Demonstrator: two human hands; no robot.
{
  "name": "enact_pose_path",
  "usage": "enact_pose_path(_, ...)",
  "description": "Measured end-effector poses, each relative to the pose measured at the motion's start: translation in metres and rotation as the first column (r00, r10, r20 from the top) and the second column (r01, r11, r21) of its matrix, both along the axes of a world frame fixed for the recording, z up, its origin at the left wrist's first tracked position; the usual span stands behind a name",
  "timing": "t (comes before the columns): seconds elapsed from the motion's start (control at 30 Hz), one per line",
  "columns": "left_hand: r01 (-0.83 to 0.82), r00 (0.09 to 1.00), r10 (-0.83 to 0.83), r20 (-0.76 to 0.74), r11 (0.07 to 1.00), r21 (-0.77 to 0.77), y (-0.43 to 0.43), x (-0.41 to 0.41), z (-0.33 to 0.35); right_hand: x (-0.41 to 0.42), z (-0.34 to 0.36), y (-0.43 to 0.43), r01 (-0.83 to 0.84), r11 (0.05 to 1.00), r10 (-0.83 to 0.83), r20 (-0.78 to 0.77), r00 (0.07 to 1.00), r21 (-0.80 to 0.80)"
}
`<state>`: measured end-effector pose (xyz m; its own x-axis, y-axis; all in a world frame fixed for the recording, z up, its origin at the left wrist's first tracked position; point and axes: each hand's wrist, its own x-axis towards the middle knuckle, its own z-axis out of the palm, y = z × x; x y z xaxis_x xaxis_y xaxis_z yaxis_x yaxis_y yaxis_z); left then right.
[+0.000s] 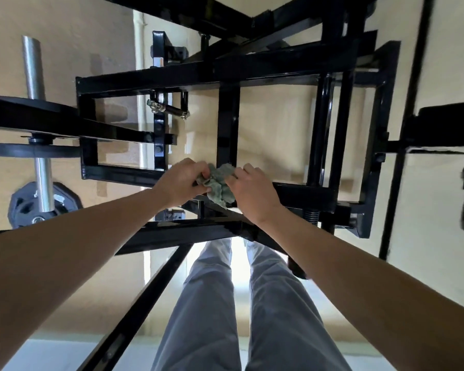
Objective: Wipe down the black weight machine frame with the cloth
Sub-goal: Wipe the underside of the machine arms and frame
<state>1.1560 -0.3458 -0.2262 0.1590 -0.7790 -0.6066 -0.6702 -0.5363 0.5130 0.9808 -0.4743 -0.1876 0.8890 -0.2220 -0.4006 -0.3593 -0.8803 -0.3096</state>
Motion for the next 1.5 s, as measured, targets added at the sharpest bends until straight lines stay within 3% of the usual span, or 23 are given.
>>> enact_pose_path(0.13, -0.018, 0.998, 0.015, -0.06, 0.999, -0.049, -0.032, -0.04, 0.015, -0.038, 0.025, -0.027, 0.023, 0.997, -0.024, -0.022, 0.999, -0.074)
enact_pose_path(0.23, -0.124, 0.986, 0.11, -0.123, 0.986, -0.113, -0.054, -0.074, 0.027, -0.065, 0.037, -0.042, 0.08, 0.993, -0.081, -0.008, 0.997, -0.085)
enact_pose_path(0.43, -0.298, 0.935, 0.253, -0.248, 0.94, -0.165, -0.097, -0.123, 0.045, -0.111, 0.044, -0.064, 0.339, 0.938, -0.333, 0.085, 0.939, -0.068)
enact_pose_path(0.57, -0.41, 0.868, 0.327, -0.374, 0.896, -0.168, -0.137, -0.133, 0.057, -0.117, 0.054, -0.083, 0.603, 0.797, -0.595, 0.206, 0.777, 0.025)
enact_pose_path(0.7, -0.569, 0.787, 0.438, -0.435, 0.787, -0.237, -0.177, -0.139, 0.065, -0.101, 0.062, -0.104, 0.843, 0.509, -0.826, 0.375, 0.421, 0.176)
enact_pose_path(0.77, -0.659, 0.733, 0.521, -0.438, 0.703, -0.267, -0.195, -0.139, 0.068, -0.089, 0.058, -0.11, 0.859, 0.466, -0.839, 0.416, 0.352, 0.212)
enact_pose_path(0.83, -0.717, 0.692, 0.597, -0.406, 0.633, -0.292, -0.208, -0.136, 0.066, -0.078, 0.048, -0.112, 0.825, 0.498, -0.849, 0.342, 0.403, 0.267)
enact_pose_path(0.93, -0.716, 0.692, 0.615, -0.377, 0.649, -0.256, -0.212, -0.132, 0.054, -0.068, 0.036, -0.111, 0.79, 0.52, -0.854, 0.17, 0.492, 0.324)
enact_pose_path(1.1, -0.701, 0.68, 0.61, -0.406, 0.703, -0.118, -0.188, -0.135, 0.037, -0.068, 0.032, -0.116, 0.837, 0.385, -0.922, 0.12, 0.368, 0.388)
enact_pose_path(1.27, -0.762, 0.591, 0.653, -0.473, 0.645, -0.062, -0.202, -0.131, 0.037, -0.06, 0.034, -0.133, 0.828, 0.28, -0.957, 0.067, 0.284, 0.487)
enact_pose_path(1.37, -0.78, 0.592, 0.681, -0.431, 0.618, -0.096, -0.233, -0.115, 0.038, -0.043, 0.032, -0.15, 0.8, 0.265, -0.96, 0.07, 0.271, 0.539)
enact_pose_path(1.5, -0.76, 0.634, 0.664, -0.397, 0.63, -0.16, -0.262, -0.095, 0.038, -0.022, 0.028, -0.169, 0.797, 0.324, -0.943, 0.104, 0.317, 0.51)
